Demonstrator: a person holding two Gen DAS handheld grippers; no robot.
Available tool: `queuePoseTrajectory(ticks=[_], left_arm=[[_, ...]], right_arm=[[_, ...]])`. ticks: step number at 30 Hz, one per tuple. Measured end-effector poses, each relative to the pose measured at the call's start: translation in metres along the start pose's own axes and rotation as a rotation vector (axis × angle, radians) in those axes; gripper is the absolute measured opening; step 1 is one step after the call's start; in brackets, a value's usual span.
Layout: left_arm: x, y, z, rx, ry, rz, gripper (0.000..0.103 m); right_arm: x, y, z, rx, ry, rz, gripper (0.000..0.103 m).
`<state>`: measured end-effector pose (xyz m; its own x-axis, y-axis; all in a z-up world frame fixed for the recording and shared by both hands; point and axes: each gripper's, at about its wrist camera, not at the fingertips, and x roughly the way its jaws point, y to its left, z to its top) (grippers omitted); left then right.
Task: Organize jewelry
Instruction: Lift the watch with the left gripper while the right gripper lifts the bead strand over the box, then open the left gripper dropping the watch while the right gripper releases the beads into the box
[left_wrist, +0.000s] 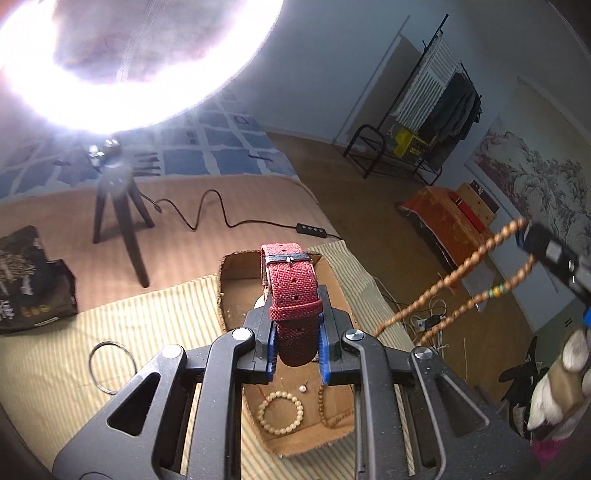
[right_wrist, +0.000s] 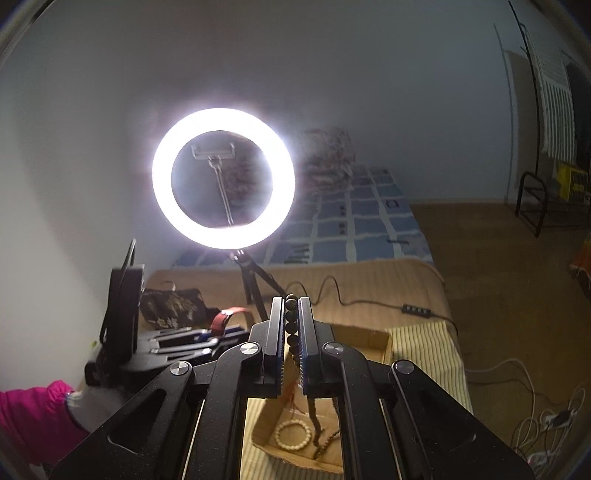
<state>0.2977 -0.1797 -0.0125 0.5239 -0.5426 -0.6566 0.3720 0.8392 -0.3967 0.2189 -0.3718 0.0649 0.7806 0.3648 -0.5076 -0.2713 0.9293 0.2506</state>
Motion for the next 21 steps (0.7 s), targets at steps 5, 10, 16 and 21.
queuePoseTrajectory(ticks=[5,10,16,21], left_arm=[[0.035,0.003,-0.001,-0.009,0.039,-0.004,0.015],[0.068,0.005,-0.006,-0.002,0.081,0.006,0.015],[0.099,0.007,-0.009,-0.011,0.119,0.018,0.015],[0.113,0.006,-0.01,0.003,0.134,0.031,0.015]], right_arm=[[0.022,-0.019,-0.017,0.045,0.044,0.005,0.005],[0.039,-0.029,-0.039,0.08,0.094,0.015,0.005],[0.059,-0.04,-0.064,0.127,0.143,0.028,0.005],[0.07,-0.047,-0.08,0.156,0.17,0.028,0.005]])
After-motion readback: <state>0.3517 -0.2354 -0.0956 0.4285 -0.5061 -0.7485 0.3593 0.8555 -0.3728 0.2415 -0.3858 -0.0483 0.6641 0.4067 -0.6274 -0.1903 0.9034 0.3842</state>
